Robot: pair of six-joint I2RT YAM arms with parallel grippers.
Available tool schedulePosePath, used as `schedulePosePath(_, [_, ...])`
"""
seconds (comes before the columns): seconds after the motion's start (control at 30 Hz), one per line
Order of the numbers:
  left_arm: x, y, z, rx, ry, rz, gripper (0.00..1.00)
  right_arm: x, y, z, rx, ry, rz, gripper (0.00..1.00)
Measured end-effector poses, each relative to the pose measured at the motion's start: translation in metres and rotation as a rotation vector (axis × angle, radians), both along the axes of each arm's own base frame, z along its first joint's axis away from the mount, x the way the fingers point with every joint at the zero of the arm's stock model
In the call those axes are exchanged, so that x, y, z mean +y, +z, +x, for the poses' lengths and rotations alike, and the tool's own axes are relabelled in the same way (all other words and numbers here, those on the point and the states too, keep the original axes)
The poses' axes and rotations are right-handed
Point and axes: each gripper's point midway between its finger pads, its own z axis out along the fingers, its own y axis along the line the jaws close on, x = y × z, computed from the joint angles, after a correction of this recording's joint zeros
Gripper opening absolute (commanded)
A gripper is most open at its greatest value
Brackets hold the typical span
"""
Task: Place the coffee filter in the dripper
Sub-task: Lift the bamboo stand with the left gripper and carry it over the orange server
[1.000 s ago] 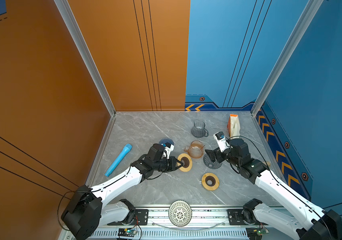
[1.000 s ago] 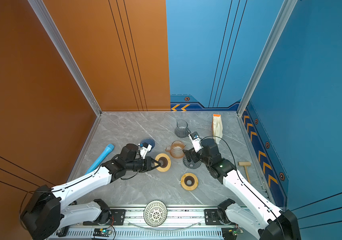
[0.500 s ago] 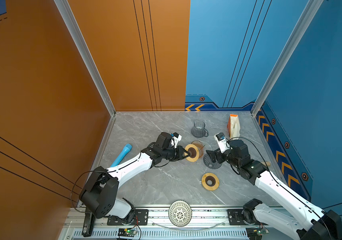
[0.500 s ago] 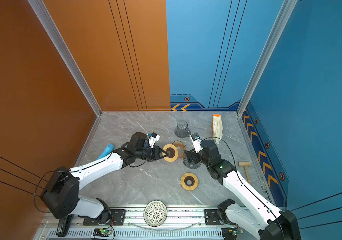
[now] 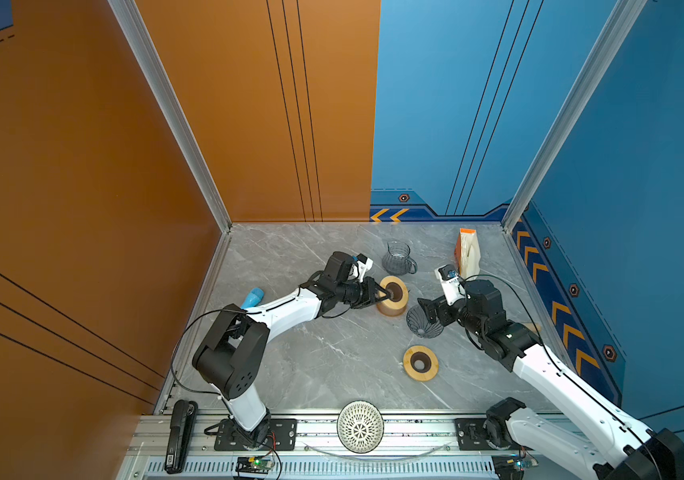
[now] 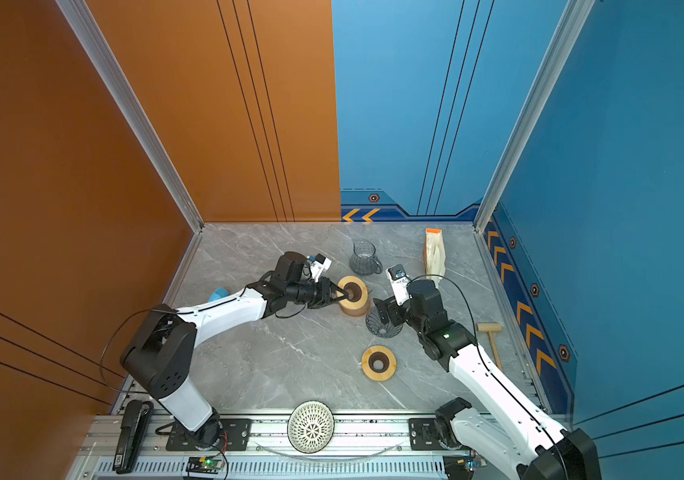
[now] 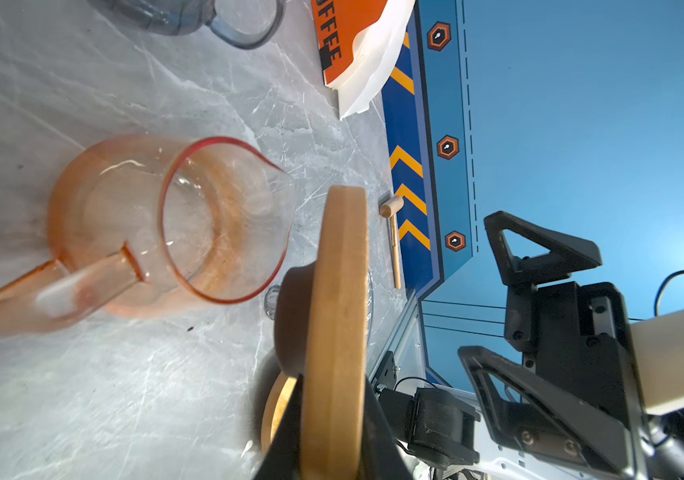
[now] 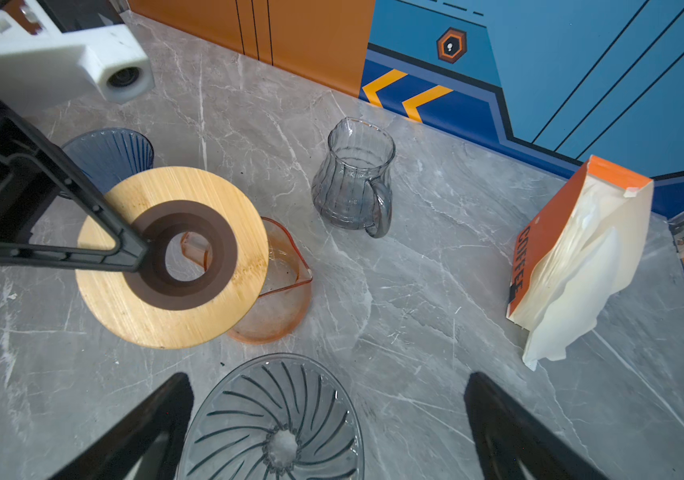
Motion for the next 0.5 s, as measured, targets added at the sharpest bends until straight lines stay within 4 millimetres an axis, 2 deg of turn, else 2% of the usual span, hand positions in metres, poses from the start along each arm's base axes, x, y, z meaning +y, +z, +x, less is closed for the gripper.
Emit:
schedulePosePath(0.17, [-0.007,0.007,0.013,-0.022,-0.007,-0.026,0.04,-0.004,0.001,0.001,-0.002,-0.012,0.002,1.0])
schedulePosePath(0.5, [-0.011,-0.024,0.017,0.058,-0.006,-0.004,0.07,-0.004,-0.001,0.002,0.005,-0.008,0.004,1.0])
